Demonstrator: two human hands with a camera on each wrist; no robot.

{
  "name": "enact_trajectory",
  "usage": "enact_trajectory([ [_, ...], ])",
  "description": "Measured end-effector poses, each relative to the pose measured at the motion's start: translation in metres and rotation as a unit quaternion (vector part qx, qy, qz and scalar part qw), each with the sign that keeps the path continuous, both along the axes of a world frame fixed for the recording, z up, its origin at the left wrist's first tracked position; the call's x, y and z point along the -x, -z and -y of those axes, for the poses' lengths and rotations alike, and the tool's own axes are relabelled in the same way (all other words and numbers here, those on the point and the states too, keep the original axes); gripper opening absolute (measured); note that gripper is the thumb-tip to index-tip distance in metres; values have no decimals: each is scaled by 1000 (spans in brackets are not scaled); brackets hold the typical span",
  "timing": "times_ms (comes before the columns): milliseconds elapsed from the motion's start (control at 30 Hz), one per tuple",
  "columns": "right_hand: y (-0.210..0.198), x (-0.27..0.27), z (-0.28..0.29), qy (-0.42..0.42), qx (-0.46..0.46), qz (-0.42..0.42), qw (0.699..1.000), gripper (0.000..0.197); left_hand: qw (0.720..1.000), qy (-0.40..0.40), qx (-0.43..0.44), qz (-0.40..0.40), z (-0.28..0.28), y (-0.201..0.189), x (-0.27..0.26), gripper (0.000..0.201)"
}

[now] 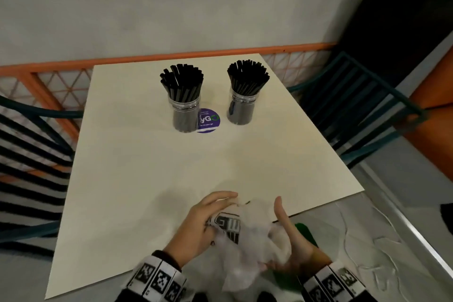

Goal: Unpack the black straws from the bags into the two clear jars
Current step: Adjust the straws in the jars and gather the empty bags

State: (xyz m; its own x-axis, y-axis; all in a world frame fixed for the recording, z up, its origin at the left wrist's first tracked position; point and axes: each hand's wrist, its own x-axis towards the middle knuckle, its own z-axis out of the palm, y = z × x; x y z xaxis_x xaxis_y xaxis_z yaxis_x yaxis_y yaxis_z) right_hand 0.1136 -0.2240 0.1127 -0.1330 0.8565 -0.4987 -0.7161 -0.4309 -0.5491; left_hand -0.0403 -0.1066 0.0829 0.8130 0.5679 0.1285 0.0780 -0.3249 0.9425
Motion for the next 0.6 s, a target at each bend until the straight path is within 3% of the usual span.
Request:
enact_trajectory([
  [33, -6, -9, 5, -13, -24, -19, 999, 52, 1000, 14, -9, -8, 5, 0, -6, 73],
  [67, -5, -17, 10, -40, -28, 17, 999, 59, 1000, 22, -10, -17, 11, 0, -12, 68],
  [100, -3, -26, 12, -72, -65, 46, 994, 25, 999, 23, -8, -27, 17, -1, -20, 65],
  [133, 4, -36, 17, -101, -52, 115, 987, 47, 999, 26, -6, -42, 21, -1, -28, 67],
  [167, 18, -48, 22, -93, -41, 189, 977, 45, 997, 34, -3, -64, 25, -1, -35, 71],
  [233, 35, -73, 38, -78, -17, 228, 970, 60, 989, 61, 44, -127, 31, 1, -49, 75],
  [300, 49, -97, 58, -42, 10, 257, 965, 63, 964, 95, 172, -178, 40, 4, -61, 71],
  [367, 58, -116, 78, -27, 25, 289, 957, 59, 931, 96, 294, -192, 56, 8, -79, 71],
  [467, 68, -136, 104, -44, 40, 313, 948, 20, 901, 73, 373, -210, 86, 23, -114, 73],
  [533, 76, -146, 118, -28, 64, 309, 948, 11, 905, 47, 371, -204, 103, 36, -136, 64],
  [600, 87, -156, 132, 5, 79, 257, 963, 18, 925, 2, 319, -207, 116, 54, -153, 51],
])
